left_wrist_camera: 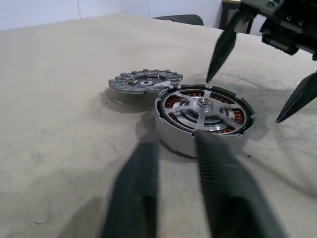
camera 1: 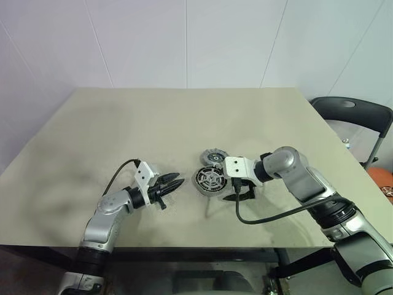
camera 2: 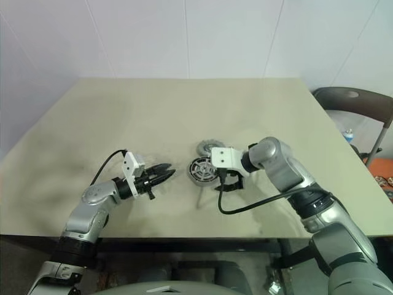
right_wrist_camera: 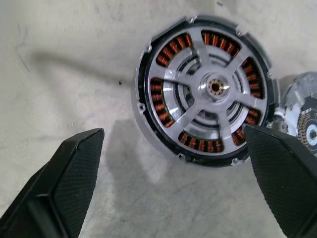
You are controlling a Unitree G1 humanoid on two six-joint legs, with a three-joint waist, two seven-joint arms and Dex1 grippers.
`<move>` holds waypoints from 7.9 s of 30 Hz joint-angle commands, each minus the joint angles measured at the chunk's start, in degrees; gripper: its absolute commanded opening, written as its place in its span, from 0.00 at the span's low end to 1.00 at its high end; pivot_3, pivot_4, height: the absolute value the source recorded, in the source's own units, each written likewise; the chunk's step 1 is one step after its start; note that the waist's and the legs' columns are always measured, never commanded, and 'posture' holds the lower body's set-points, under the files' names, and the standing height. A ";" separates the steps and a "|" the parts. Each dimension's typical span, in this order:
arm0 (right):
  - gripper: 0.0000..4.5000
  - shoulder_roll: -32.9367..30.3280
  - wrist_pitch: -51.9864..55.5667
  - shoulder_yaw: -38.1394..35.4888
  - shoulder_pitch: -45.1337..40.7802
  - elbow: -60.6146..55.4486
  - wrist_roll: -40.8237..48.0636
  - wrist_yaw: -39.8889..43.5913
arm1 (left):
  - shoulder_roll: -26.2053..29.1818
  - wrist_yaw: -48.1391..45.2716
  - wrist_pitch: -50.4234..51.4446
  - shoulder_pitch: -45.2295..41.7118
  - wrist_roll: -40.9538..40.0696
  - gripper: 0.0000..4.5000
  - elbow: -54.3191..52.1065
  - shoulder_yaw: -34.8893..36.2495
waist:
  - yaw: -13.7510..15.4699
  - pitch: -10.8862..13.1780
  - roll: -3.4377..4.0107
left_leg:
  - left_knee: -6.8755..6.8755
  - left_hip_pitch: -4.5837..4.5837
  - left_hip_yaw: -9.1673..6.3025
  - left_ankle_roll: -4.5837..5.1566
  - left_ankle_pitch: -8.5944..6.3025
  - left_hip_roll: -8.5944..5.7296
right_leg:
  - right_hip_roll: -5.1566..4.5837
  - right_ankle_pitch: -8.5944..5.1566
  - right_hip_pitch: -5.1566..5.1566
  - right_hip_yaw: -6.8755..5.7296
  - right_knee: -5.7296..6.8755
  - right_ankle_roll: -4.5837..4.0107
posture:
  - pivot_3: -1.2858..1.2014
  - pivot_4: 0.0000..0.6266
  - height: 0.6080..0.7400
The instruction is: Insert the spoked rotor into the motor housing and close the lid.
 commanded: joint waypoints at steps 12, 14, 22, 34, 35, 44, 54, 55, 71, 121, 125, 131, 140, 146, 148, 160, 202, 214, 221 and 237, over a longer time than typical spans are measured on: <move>0.35 1.62 -3.74 0.53 0.88 3.34 -2.41 -1.99 | -0.22 0.92 -1.75 -2.25 0.39 0.11 0.40 0.47 | -0.11 -0.02 -0.03 | 0.05 0.18 0.00 0.00 0.01 -0.01 | 0.04 0.03 0.19 -0.02 0.04 0.06 | 0.52 0.00 1.00; 0.20 1.50 -4.00 0.39 0.62 3.31 -2.43 -1.65 | -0.34 0.98 -1.82 -2.45 0.42 0.11 0.53 0.47 | -0.07 -0.02 -0.03 | 0.05 0.27 0.00 0.00 0.01 -0.01 | 0.05 0.03 0.28 -0.02 0.05 0.06 | 0.52 0.00 1.00; 0.02 2.99 -4.03 -0.31 -1.68 2.44 -2.42 -2.12 | -0.80 1.64 -2.29 -2.74 0.40 0.11 0.87 0.75 | 0.03 -0.01 -0.03 | 0.05 0.46 0.01 0.01 0.00 -0.02 | 0.05 0.05 0.46 -0.02 0.04 0.09 | 0.52 0.00 1.00; 0.02 4.04 0.07 1.52 -0.51 -4.56 -1.02 3.34 | -1.29 2.73 -2.91 -2.18 0.45 0.11 0.93 0.76 | -0.01 -0.01 -0.02 | 0.04 0.34 0.01 0.01 0.00 -0.01 | 0.07 0.07 0.33 -0.02 0.05 0.14 | 0.52 0.00 1.00; 0.02 4.30 0.42 1.44 -0.45 -4.64 -1.05 3.12 | -1.29 2.79 -2.95 -2.08 0.43 0.11 0.87 0.77 | 0.00 -0.01 -0.02 | 0.04 0.33 0.01 0.01 0.00 0.00 | 0.07 0.08 0.32 -0.02 0.05 0.14 | 0.52 0.00 1.00; 0.09 7.32 1.76 0.85 -1.25 -0.34 -2.10 -0.22 | -1.41 2.83 -3.13 -1.98 0.47 0.11 1.08 0.65 | -0.15 -0.01 -0.03 | 0.06 0.35 0.01 0.01 0.01 0.00 | 0.08 0.08 0.33 -0.02 0.07 0.14 | 0.52 0.00 1.00; 0.66 10.59 6.00 -5.01 -2.61 1.98 4.56 -1.97 | -1.56 2.39 -2.96 -2.23 0.47 0.11 1.53 0.24 | -0.10 0.00 -0.03 | 0.06 0.63 0.02 0.00 0.01 -0.01 | 0.07 0.06 0.61 -0.01 0.09 0.11 | 0.52 0.00 1.00; 0.66 10.65 6.63 -5.86 -2.73 1.95 5.64 -1.89 | -1.65 2.34 -2.90 -2.16 0.45 0.11 1.46 0.12 | -0.09 0.00 -0.03 | 0.06 0.63 0.02 0.00 0.01 -0.01 | 0.07 0.06 0.60 -0.01 0.09 0.12 | 0.52 0.00 1.00; 0.66 6.77 27.29 -28.27 12.01 -14.60 26.78 -10.02 | -4.86 -6.06 -3.08 -11.28 0.80 0.11 11.14 -4.36 | -0.12 0.01 0.00 | -0.01 0.41 0.01 0.01 -0.01 0.00 | 0.00 -0.01 0.41 0.03 0.00 -0.01 | 0.52 0.00 1.00; 1.00 11.43 38.23 -37.43 17.92 5.09 45.84 -20.92 | -4.48 -4.34 -4.18 -8.78 1.56 0.11 10.41 -3.12 | -0.01 0.04 -0.08 | 0.12 0.78 0.02 0.10 -0.01 0.17 | 0.81 0.07 0.82 0.23 -0.05 0.20 | 0.52 0.00 1.00; 0.96 13.73 37.07 -38.71 16.42 8.65 44.76 -25.00 | -4.63 -4.28 -4.20 -8.59 1.86 0.11 10.16 -3.57 | -0.02 0.04 -0.08 | 0.12 0.75 0.03 0.10 -0.01 0.16 | 0.77 0.07 0.80 0.23 -0.06 0.20 | 0.52 0.00 1.00; 0.55 14.84 35.76 -37.74 16.58 9.23 44.29 -26.20 | -4.61 -4.17 -4.10 -8.34 1.95 0.11 9.78 -3.68 | -0.06 0.04 -0.07 | 0.12 0.77 0.03 0.10 -0.01 0.16 | 0.76 0.07 0.81 0.24 -0.05 0.19 | 0.52 0.00 1.00; 0.01 15.60 34.83 -35.44 16.57 1.77 45.90 -23.84 | -4.60 -3.76 -3.91 -7.76 2.06 0.11 9.28 -3.74 | -0.26 0.04 -0.07 | 0.17 0.83 0.04 0.10 0.00 0.17 | 0.77 0.07 0.88 0.27 -0.05 0.19 | 0.52 0.00 1.00; 0.01 17.66 36.30 -35.15 11.80 -5.68 47.73 -26.88 | -4.39 -3.59 -3.93 -7.58 2.19 0.11 9.41 -3.55 | -0.29 0.08 -0.01 | 0.05 0.71 0.03 0.10 0.00 0.24 | 0.91 0.09 0.64 0.34 0.00 0.22 | 0.52 0.00 1.00; 0.01 18.26 36.89 -35.41 9.88 -7.43 48.24 -28.20 | -4.39 -3.48 -3.94 -7.49 2.22 0.11 9.41 -3.53 | -0.11 0.10 0.01 | 0.05 0.68 0.01 0.10 -0.01 0.25 | 0.91 0.09 0.60 0.32 0.00 0.22 | 0.52 0.00 1.00; 0.01 14.41 33.38 -27.68 8.51 -3.96 38.97 -30.63 | -4.18 -2.77 -4.37 -6.86 2.30 0.11 9.56 -3.16 | -0.14 0.10 0.01 | 0.05 0.61 0.03 0.14 -0.04 0.13 | 0.72 0.08 0.60 0.32 -0.06 0.21 | 0.52 0.00 1.00; 0.01 10.25 28.37 -11.65 3.72 -5.43 15.63 -37.14 | -4.37 -2.09 -4.95 -5.74 2.26 0.11 10.38 -2.92 | -0.47 0.12 0.08 | 0.04 0.70 0.06 0.14 -0.04 0.28 | 0.83 0.07 0.59 0.40 -0.01 0.18 | 0.52 0.00 1.00; 0.13 10.69 30.99 -9.76 1.63 -10.59 12.79 -35.50 | -4.60 -1.70 -5.07 -5.33 2.28 0.11 10.62 -2.89 | -0.43 0.13 0.07 | 0.01 0.63 0.06 0.13 -0.04 0.28 | 0.77 0.07 0.49 0.40 -0.02 0.17 | 0.52 0.00 1.00; 0.47 15.12 41.01 -20.45 2.09 -9.95 25.66 -30.38 | -4.86 -1.48 -5.27 -5.46 2.36 0.11 11.05 -2.90 | 0.04 0.14 0.08 | 0.00 0.59 0.04 0.13 -0.04 0.25 | 0.68 0.08 0.48 0.38 -0.02 0.18 | 0.52 0.00 1.00; 0.47 18.28 29.23 -25.06 3.04 -1.25 27.53 -32.70 | -1.48 -2.59 -2.62 -7.61 -1.16 0.11 6.73 0.96 | -0.10 0.14 0.08 | 0.01 0.12 -0.02 0.13 -0.04 0.01 | 0.30 0.09 0.12 0.25 -0.04 0.18 | 0.52 0.00 1.00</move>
